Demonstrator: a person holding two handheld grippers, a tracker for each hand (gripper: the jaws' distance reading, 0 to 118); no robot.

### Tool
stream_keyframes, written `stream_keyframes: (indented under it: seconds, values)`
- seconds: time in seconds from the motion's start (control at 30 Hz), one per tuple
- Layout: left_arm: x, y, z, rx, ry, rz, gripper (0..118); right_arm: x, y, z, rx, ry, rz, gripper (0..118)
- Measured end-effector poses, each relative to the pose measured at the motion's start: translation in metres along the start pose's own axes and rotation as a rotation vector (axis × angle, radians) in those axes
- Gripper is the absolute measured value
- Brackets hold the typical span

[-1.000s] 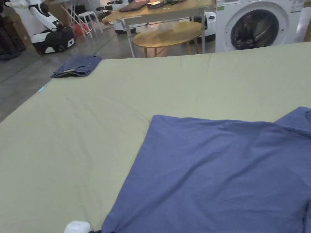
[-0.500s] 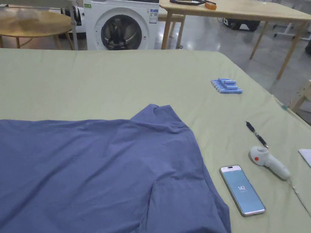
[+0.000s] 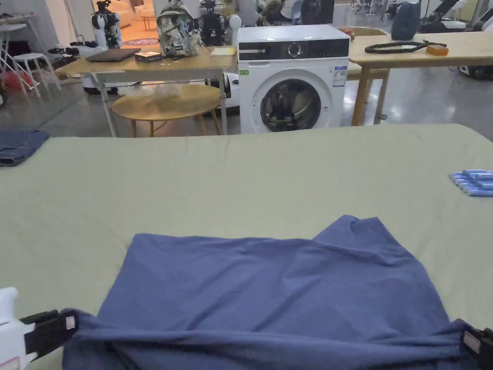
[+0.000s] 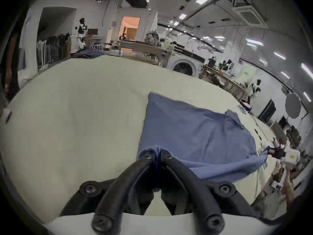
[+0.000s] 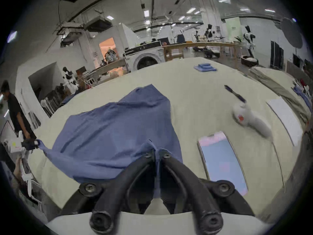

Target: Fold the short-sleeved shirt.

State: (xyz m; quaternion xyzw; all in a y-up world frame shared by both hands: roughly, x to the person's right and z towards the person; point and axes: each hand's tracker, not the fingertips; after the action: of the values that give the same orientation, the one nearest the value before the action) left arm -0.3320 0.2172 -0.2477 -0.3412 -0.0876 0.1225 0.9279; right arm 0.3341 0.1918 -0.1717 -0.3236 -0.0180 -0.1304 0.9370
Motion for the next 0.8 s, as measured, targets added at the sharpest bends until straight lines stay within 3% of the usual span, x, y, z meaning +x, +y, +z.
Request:
stream_keyframes:
  seconds: [0.1, 0.2, 0.23, 0.3, 0.33, 0.43, 0.5, 0.63, 0.67, 0.7, 0.73, 0.8]
  values:
    - [0.005, 0.032, -0.054, -0.08, 0.071, -0.075, 0, 0.004, 0.026, -0.053, -0.027, -0.025, -0.003, 3]
    - [0.0, 0.048, -0.096, -0.12, 0.094, -0.016, 2, 0.006, 0.038, -0.091, -0.098, -0.074, -0.013, 6]
    - [-0.001, 0.048, -0.103, -0.117, 0.067, 0.008, 19, 0.003, 0.036, -0.095, -0.094, -0.09, 0.002, 20]
    - [0.006, 0.044, -0.107, -0.098, 0.064, 0.006, 61, 0.002, 0.032, -0.1, -0.082, -0.134, 0.075, 62]
    - [0.01, 0.042, -0.105, -0.087, 0.075, -0.001, 67, 0.003, 0.029, -0.099, -0.08, -0.147, 0.082, 67]
    - [0.029, 0.034, -0.076, -0.051, -0.008, -0.068, 67, 0.01, 0.024, -0.091, -0.049, -0.116, 0.076, 67]
    - [0.046, 0.029, -0.054, 0.005, 0.01, -0.149, 67, 0.004, 0.021, -0.071, 0.001, -0.101, 0.101, 67]
    - [0.074, 0.008, 0.002, 0.106, -0.066, -0.184, 67, -0.015, 0.011, -0.011, 0.098, -0.044, 0.08, 57]
    - [0.08, -0.001, 0.02, 0.151, -0.068, -0.186, 67, -0.019, 0.005, 0.001, 0.101, -0.06, 0.075, 48]
    - [0.086, -0.009, 0.03, 0.167, -0.076, -0.195, 64, -0.023, -0.002, 0.009, 0.112, -0.06, 0.072, 26]
    - [0.091, -0.02, 0.042, 0.201, -0.083, -0.198, 47, -0.027, -0.01, 0.017, 0.115, -0.057, 0.077, 1]
    - [0.104, -0.044, 0.052, 0.204, -0.028, -0.199, 0, -0.035, -0.025, 0.03, 0.116, -0.036, 0.089, 0]
